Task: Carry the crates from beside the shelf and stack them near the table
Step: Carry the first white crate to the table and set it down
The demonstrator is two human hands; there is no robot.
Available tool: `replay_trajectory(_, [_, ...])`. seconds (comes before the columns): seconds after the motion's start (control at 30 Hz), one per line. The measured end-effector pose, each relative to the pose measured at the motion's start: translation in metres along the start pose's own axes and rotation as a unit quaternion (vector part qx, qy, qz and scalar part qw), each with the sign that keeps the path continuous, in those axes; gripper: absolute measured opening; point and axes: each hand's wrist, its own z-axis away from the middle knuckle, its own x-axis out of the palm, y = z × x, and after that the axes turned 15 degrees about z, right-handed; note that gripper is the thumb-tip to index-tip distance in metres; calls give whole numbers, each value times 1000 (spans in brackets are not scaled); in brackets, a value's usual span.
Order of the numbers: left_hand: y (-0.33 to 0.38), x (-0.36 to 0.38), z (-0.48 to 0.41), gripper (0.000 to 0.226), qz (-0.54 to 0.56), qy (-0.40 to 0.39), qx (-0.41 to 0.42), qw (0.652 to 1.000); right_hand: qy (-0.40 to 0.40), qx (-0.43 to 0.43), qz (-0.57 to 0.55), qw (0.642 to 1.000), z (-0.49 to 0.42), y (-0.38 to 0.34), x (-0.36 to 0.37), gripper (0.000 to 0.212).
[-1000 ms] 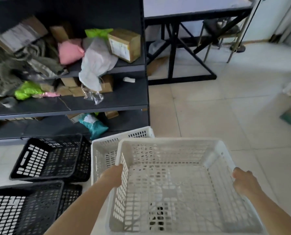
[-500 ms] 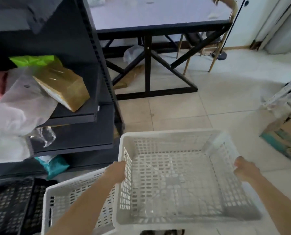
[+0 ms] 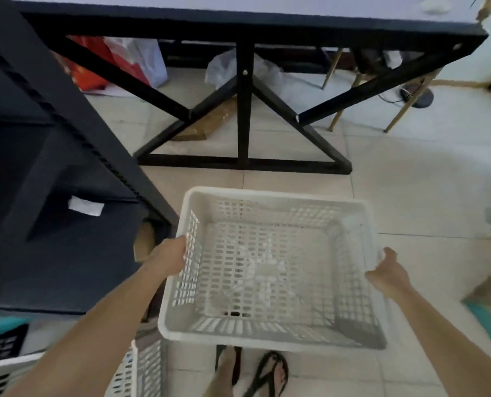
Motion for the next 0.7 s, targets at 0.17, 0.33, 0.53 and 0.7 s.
replay_trajectory(0.17, [21,-1,-123,10,8,-17,-3,1000,-15,12,7,1000,-115,-57,4,61])
replay_trajectory(0.33, [27,7,-245,15,-3,-41,14,999,-36,40,-12,998,-230,-97,21,47])
replay_trajectory(0.53, [43,19,-338,16,-4,-85,9,996,-59,68,-68,994,-332,-117,46,54])
replay_trajectory(0.7, [63,28,-370,10,-2,-94,-9,995,-88,103,-151,979,-377,-123,54,58])
